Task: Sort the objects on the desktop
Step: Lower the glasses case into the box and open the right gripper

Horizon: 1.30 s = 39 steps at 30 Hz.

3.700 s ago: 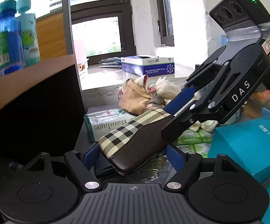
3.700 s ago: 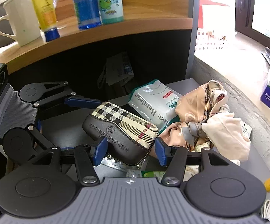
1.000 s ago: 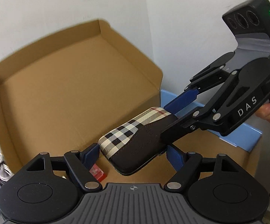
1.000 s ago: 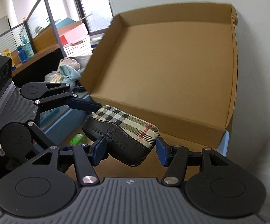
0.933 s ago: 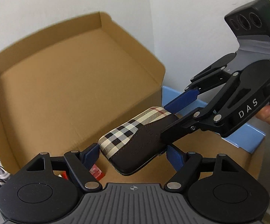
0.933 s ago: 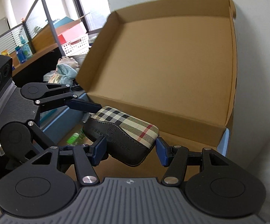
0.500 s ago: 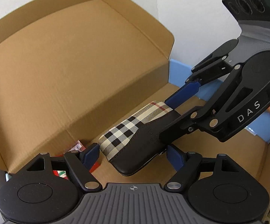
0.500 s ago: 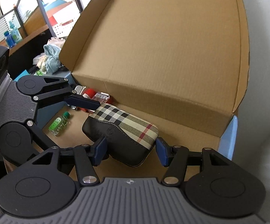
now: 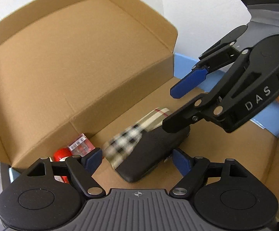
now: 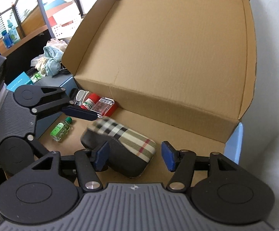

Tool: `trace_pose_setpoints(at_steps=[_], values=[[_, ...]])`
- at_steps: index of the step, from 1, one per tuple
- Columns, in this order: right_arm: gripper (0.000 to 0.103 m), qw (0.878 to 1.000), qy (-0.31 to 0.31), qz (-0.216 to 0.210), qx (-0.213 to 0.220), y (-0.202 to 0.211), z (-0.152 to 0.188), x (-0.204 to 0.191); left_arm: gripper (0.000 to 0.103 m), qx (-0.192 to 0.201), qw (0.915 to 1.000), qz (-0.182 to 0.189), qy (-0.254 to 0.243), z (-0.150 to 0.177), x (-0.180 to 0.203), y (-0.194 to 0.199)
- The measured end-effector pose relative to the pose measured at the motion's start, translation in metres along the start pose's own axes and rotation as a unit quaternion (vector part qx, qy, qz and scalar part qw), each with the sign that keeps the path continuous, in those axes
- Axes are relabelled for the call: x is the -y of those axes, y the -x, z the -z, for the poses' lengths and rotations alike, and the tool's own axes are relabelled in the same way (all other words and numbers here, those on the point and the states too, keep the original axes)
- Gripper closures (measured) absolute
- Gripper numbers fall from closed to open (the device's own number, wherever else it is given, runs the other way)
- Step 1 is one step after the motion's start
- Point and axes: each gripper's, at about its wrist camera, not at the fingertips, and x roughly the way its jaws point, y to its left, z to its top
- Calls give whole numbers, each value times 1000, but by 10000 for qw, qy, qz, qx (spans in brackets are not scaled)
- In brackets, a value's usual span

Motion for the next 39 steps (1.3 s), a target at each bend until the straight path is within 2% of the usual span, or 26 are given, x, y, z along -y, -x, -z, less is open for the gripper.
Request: trace_pose_setpoints(at_steps=[1, 6, 12, 14, 16, 18, 20, 25, 28, 32, 39], values=[[36, 10000, 5, 15, 3, 3, 1, -1, 11, 50, 10000, -24, -30, 2, 2, 6], [36, 9996, 127, 246, -77, 12, 8, -16, 11, 180, 9998, -35, -119, 9, 7, 29], [35, 9990, 133, 411, -119, 13, 22, -32, 11, 119, 9996, -243, -105, 18, 0, 42], [35, 9986, 137, 498, -142, 9, 25, -36, 18, 58, 9997, -239, -88, 18, 1, 40], [35, 9980, 151, 576, -206, 5, 27, -40, 41, -28, 9999, -138, -90, 21, -4, 33], [35, 9976, 184, 626, -242, 2, 29, -43, 54, -123, 9998, -89, -99, 13, -7, 10], [35, 9971, 206, 686, -266, -1, 30, -45, 60, -185, 9998, -63, -97, 11, -6, 3], [38, 9957, 260, 825, -331, -7, 30, -45, 85, -211, 9997, -68, -56, 11, -6, -1], [43, 9953, 272, 849, -368, -10, 29, -44, 89, -197, 9998, -84, -41, 10, -7, -5], [51, 9954, 224, 851, -389, -13, 28, -39, 89, -148, 9998, -96, -17, 8, -8, -7], [52, 9947, 333, 888, -406, -19, 22, -36, 89, -85, 9999, -75, -27, 3, -6, -12]])
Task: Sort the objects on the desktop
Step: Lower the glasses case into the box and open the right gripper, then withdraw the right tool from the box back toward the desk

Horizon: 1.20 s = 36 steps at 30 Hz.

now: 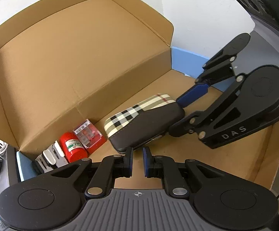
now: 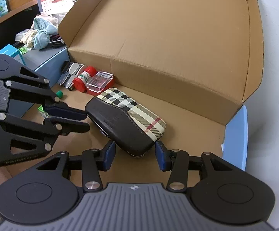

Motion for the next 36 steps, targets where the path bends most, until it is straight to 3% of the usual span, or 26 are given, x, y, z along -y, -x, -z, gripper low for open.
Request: trace_pose_setpoints(at_steps=[16, 24, 30, 36], values=[[56, 9997, -159, 112, 134, -16, -16, 15, 89, 101, 9995, 27, 312, -7, -15, -12], [54, 9993, -282, 101, 243, -8, -13, 11, 87, 193, 9995, -16, 231, -1, -12, 3], [42, 9986, -304, 125, 414, 13, -13, -1, 76, 345, 9991, -26, 242, 5, -11, 26], [25, 9977, -287, 156, 595, 35, -17, -16, 50, 628, 9975, -113, 313, 13, -14, 62]])
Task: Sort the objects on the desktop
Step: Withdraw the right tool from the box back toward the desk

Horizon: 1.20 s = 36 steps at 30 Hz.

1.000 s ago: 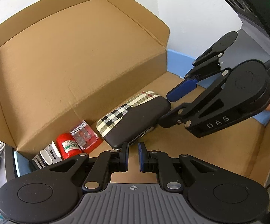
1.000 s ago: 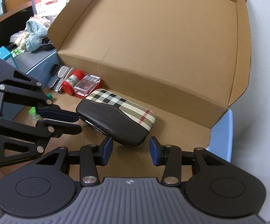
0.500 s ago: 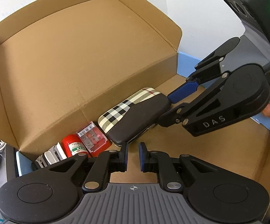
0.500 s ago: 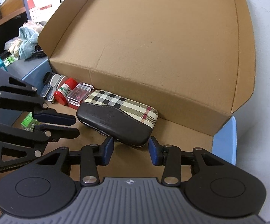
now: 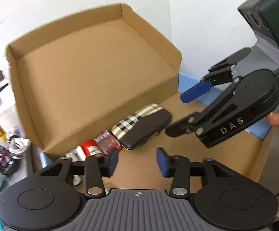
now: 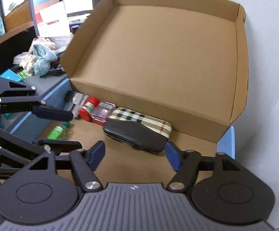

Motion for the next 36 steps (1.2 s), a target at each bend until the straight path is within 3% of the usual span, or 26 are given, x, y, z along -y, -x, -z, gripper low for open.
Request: trace_pose_setpoints(at_steps=[4, 8, 10, 14, 17, 27, 36], values=[[19, 10000, 47, -21, 83, 13, -4, -12, 21, 332, 9994, -109, 5, -3, -8, 36], [11, 9998, 132, -46, 165, 25, -7, -27, 17, 540, 9982, -261, -78, -1, -11, 62], [7, 9997, 140, -74, 208, 31, -9, -35, 8, 621, 9974, -359, -117, -1, -17, 70], [3, 9993, 164, -151, 301, 42, -13, -53, 7, 736, 9957, -534, -160, 7, -21, 92], [0, 9990, 180, -202, 367, 48, -17, -67, 0, 782, 9949, -630, -136, 15, -26, 106], [0, 9971, 412, -339, 548, 60, -33, -115, 0, 852, 9912, -1015, 19, 44, -47, 149], [0, 9942, 646, -548, 663, 56, -51, -155, 0, 692, 9844, -1543, 491, 69, -81, 173]])
